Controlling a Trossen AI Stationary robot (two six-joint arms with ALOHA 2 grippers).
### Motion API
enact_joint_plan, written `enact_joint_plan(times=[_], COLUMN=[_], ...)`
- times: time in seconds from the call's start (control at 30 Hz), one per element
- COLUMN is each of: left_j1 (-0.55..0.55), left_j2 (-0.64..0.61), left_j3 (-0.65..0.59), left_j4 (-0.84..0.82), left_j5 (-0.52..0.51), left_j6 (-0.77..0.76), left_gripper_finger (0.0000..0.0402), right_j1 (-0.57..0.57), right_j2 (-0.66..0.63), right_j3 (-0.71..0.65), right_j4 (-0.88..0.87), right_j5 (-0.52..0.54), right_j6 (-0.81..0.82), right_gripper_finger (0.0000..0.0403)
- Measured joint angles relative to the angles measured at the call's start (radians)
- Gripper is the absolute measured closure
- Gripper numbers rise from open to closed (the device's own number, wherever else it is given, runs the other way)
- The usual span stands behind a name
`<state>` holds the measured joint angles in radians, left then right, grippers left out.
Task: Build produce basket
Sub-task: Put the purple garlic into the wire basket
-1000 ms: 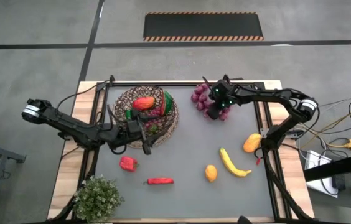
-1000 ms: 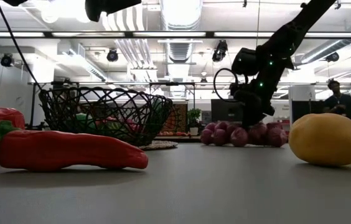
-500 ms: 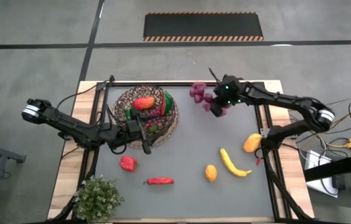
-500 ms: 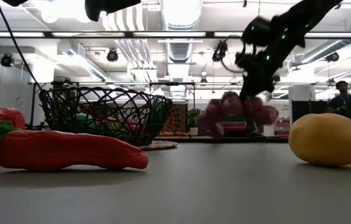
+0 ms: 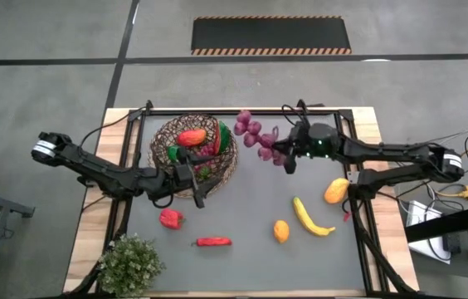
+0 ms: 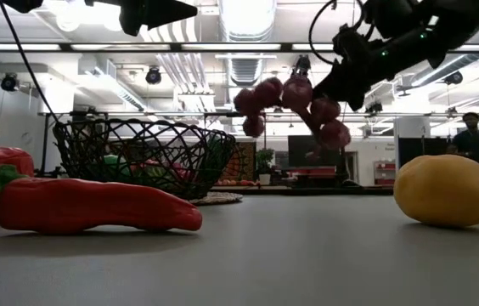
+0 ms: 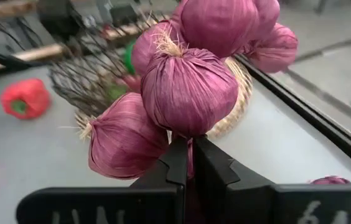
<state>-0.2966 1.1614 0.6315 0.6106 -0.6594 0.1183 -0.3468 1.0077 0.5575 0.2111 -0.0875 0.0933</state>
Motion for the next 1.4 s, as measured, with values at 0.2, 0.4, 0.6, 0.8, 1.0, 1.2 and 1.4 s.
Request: enact_joint_plan(times=[0.2,0.4,0.6,0.8,1.0,1.2,1.4], left_j1=[0.0,0.0,-0.002,0.002,0.002,0.002,0.002], left_j2=[-0.016,-0.016,-0.033,-0.034,-0.05,-0.091,-0.152], left_j3=[0.0,-0.001,-0.002,-0.015,-0.017,-0.055,-0.118], left_j4=[-0.062,-0.082,-0.122,-0.137,-0.143,-0.139,-0.09], left_j5=[0.0,0.0,0.003,0.028,0.043,0.048,0.048], left_j6=[0.001,0.036,0.098,0.129,0.213,0.255,0.25], left_gripper_finger=[0.0088,0.0088,0.0088,0.0088,0.0088,0.0088,0.0088], right_j1=[0.056,0.08,0.083,0.083,0.087,0.087,0.087], right_j2=[0.031,0.068,0.081,0.091,0.107,0.102,0.107], right_j3=[-0.074,-0.083,-0.074,-0.074,-0.074,-0.07,-0.044], right_j4=[0.25,0.353,0.388,0.405,0.468,0.481,0.478], right_j5=[0.0,0.0,0.001,0.001,-0.001,-0.001,0.0], right_j6=[-0.025,-0.048,-0.042,-0.041,-0.015,0.002,0.004], right_gripper_finger=[0.0391,0.039,0.039,0.039,0.039,0.039,0.039])
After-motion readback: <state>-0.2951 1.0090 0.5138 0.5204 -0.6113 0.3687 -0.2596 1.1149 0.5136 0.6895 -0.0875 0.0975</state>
